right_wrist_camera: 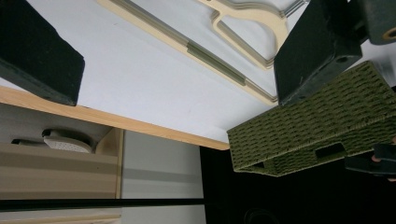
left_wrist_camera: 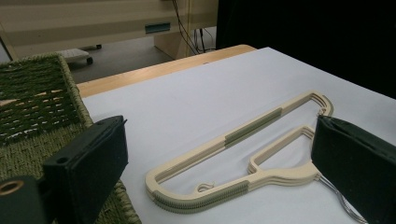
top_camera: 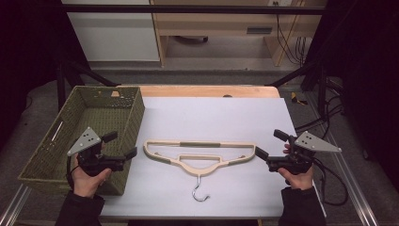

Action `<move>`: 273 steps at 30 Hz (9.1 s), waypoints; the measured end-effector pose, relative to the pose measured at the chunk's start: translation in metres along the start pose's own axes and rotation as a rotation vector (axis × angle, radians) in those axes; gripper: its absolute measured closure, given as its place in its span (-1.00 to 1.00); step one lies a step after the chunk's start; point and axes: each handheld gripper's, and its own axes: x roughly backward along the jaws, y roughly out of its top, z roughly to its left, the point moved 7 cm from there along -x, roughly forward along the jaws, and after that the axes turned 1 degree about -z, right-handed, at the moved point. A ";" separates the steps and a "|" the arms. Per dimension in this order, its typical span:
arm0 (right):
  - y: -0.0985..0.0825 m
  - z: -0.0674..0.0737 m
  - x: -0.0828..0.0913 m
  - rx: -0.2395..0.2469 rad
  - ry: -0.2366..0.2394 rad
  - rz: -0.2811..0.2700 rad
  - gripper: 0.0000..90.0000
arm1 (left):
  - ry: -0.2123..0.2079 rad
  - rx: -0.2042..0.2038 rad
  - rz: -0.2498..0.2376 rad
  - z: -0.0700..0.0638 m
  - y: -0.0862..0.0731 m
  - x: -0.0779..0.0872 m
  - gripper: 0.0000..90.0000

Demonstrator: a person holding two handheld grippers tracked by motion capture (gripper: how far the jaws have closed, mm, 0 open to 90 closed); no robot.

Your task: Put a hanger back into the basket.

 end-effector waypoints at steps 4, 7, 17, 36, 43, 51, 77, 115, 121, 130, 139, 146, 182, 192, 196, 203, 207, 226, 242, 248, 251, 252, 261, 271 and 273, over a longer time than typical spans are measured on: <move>-0.001 0.002 0.000 0.004 -0.001 0.002 -0.96 | -0.006 0.012 -0.009 0.000 0.000 0.002 -0.91; -0.001 0.002 -0.003 0.012 -0.002 0.008 -0.97 | -0.003 0.005 -0.005 -0.001 0.000 0.001 -0.90; -0.004 0.022 -0.026 0.038 0.007 0.078 -0.91 | -0.002 -0.001 -0.006 -0.004 0.003 0.004 -0.90; -0.023 0.092 -0.098 0.156 0.157 0.284 -0.66 | 0.001 0.000 -0.003 -0.006 0.001 0.009 -0.90; -0.044 0.103 -0.129 0.156 0.191 0.373 -0.59 | 0.001 -0.010 -0.009 -0.008 0.002 0.011 -0.90; -0.082 0.110 -0.154 0.164 0.215 0.473 -0.32 | -0.003 -0.010 -0.015 -0.011 0.003 0.011 -0.90; -0.130 0.121 -0.174 0.232 0.332 0.632 0.51 | -0.048 -0.022 -0.004 -0.027 0.004 0.004 -0.88; -0.097 0.120 -0.156 0.161 0.461 0.636 0.60 | -0.193 -0.368 0.377 -0.093 -0.046 -0.078 -0.68; -0.095 0.119 -0.154 0.166 0.463 0.639 0.61 | -0.174 -0.484 0.448 -0.096 -0.062 -0.099 -0.52; -0.094 0.120 -0.152 0.157 0.465 0.643 0.61 | -0.109 -0.637 0.462 -0.093 -0.076 -0.135 -0.06; -0.091 0.120 -0.150 0.162 0.468 0.640 0.61 | -0.096 -0.718 0.447 -0.093 -0.082 -0.146 0.34; -0.089 0.120 -0.149 0.156 0.460 0.635 0.61 | -0.096 -0.789 0.459 -0.094 -0.084 -0.147 0.58; -0.055 0.007 -0.031 0.028 -0.003 0.266 -0.55 | -0.021 -0.980 0.432 -0.096 -0.050 -0.153 0.86; -0.052 0.006 -0.026 0.023 -0.010 0.249 -0.56 | 0.021 -0.883 0.384 -0.093 -0.038 -0.145 0.92; -0.053 0.006 -0.027 0.029 -0.006 0.249 -0.57 | 0.035 -0.803 0.374 -0.094 -0.032 -0.139 0.92; -0.054 0.008 -0.027 0.018 0.004 0.241 -0.59 | 0.019 -0.627 0.336 -0.098 -0.016 -0.124 0.93; -0.053 0.008 -0.027 0.016 0.005 0.231 -0.62 | -0.008 -0.498 0.305 -0.099 -0.006 -0.113 0.93; -0.052 0.005 -0.024 0.015 -0.022 0.217 -0.81 | 0.027 -0.324 0.171 -0.093 0.043 -0.051 0.93; -0.049 0.002 -0.019 0.010 -0.045 0.201 -0.92 | 0.101 -0.294 0.091 -0.048 0.092 0.021 0.93; -0.048 -0.001 -0.017 0.016 -0.059 0.196 -0.93 | 0.112 -0.285 0.099 -0.025 0.095 0.033 0.93; -0.048 0.000 -0.017 0.006 -0.057 0.202 -0.92 | 0.121 -0.276 0.112 -0.007 0.095 0.041 0.93; -0.048 0.000 -0.017 0.006 -0.057 0.202 -0.92 | 0.121 -0.276 0.112 -0.007 0.095 0.041 0.93; -0.049 -0.002 -0.017 0.008 -0.062 0.204 -0.92 | 0.146 -0.281 0.151 0.044 0.085 0.058 0.93; -0.050 -0.003 -0.017 0.007 -0.070 0.211 -0.92 | 0.229 -0.250 0.205 0.101 0.056 0.073 0.93; -0.051 -0.003 -0.017 0.009 -0.071 0.212 -0.92 | 0.239 -0.236 0.211 0.110 0.051 0.074 0.93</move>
